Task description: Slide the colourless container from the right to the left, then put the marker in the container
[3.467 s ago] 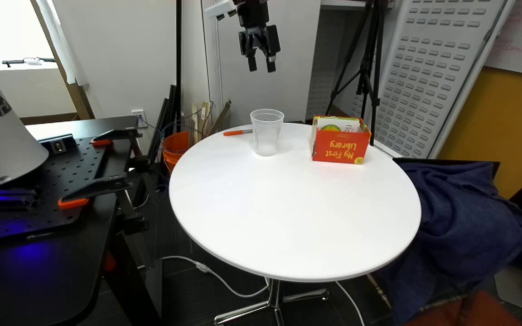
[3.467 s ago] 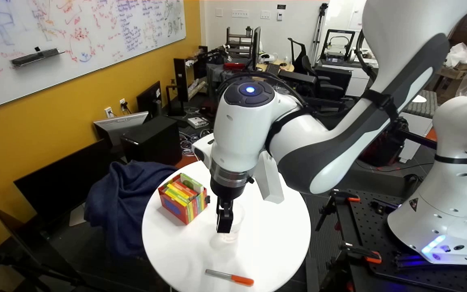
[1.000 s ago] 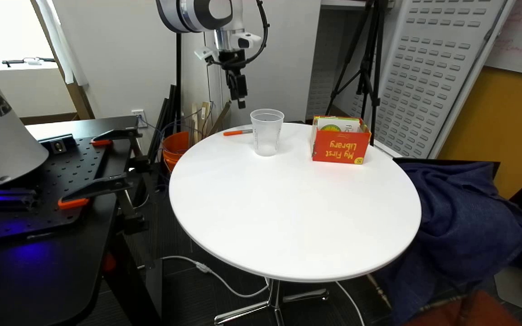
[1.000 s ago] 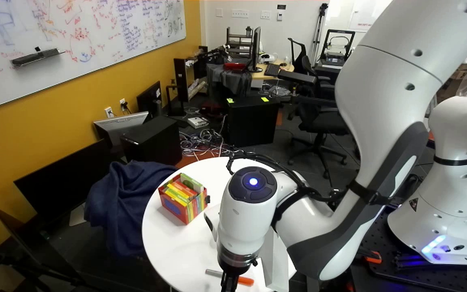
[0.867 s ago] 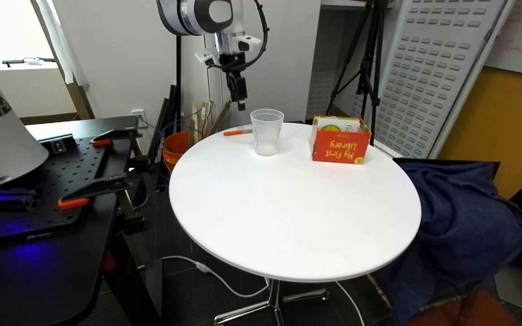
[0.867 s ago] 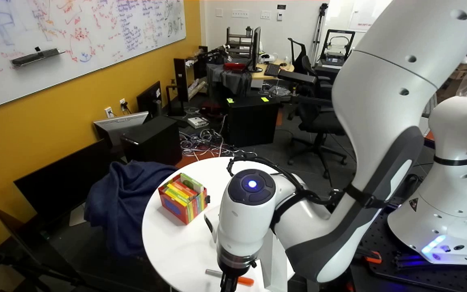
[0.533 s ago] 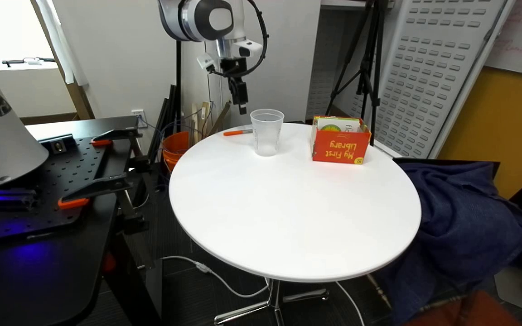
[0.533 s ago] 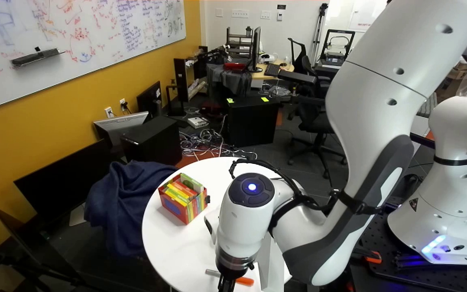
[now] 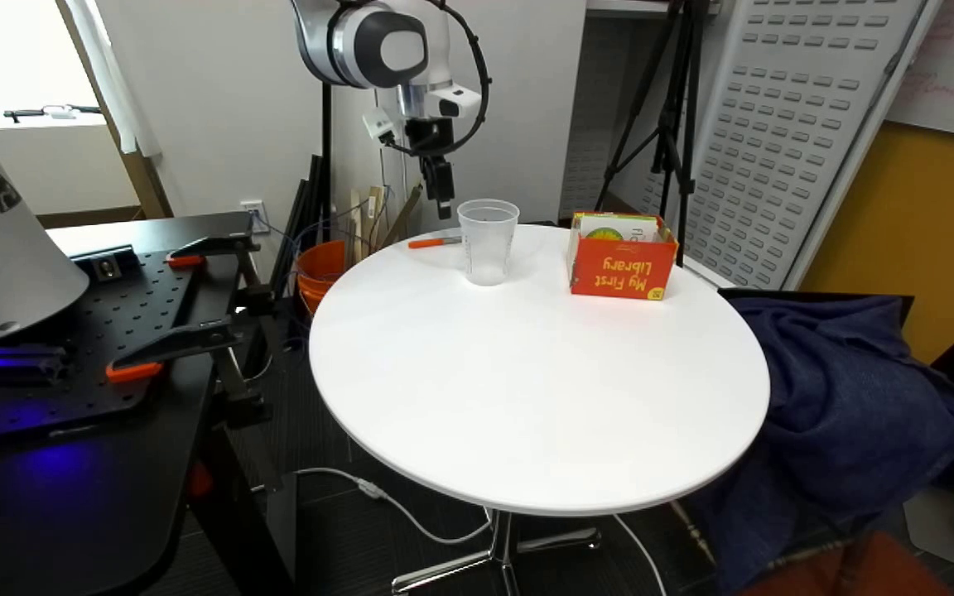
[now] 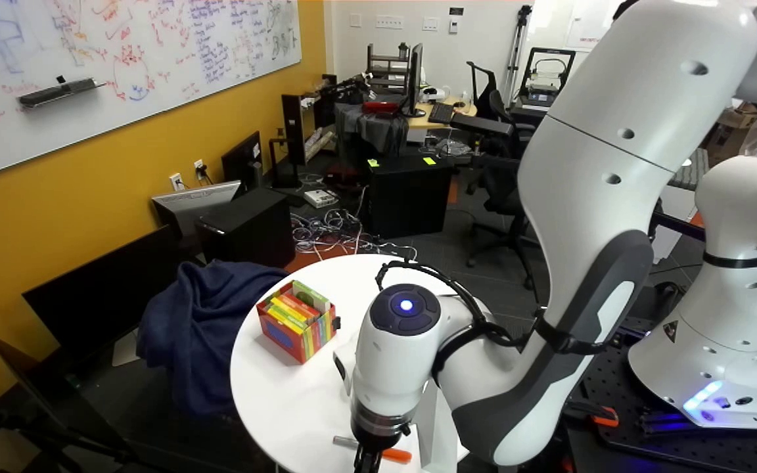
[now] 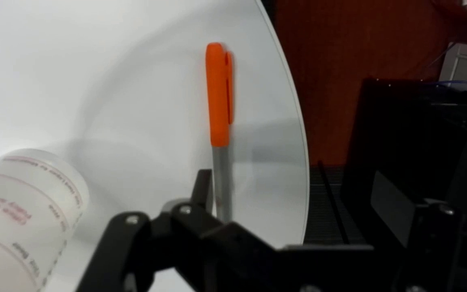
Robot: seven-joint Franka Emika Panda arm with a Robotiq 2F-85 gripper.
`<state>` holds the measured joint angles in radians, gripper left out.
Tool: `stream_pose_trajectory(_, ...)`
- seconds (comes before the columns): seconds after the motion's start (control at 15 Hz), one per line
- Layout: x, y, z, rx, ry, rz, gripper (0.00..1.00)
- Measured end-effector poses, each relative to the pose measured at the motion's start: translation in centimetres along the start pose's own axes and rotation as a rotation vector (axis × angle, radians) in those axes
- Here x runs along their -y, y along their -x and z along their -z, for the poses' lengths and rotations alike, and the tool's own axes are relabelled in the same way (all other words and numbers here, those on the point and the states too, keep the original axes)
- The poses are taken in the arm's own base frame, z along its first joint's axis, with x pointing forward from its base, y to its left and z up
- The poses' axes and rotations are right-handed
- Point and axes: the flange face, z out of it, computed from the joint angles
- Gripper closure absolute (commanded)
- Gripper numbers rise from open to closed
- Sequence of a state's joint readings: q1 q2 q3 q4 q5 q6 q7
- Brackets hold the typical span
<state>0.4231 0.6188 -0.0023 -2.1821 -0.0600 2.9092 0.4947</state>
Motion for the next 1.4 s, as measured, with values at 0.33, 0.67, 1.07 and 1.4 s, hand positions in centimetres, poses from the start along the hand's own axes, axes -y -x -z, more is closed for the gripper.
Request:
stream_pose_trajectory(0.33,-0.1,0.1,-0.6,0.008,0.003,-0.005,0.00)
stream_pose_trajectory(0.67,-0.7,0.0,-1.5,0.019,0.009,-0.012,0.00)
stream_pose_trajectory(1.07,-1.5,-0.1,-2.6,0.031,0.014,0.014,0.00)
stream_pose_trajectory(1.4,-2.2,-0.5,-3.1,0.038,0.010,0.029,0.00)
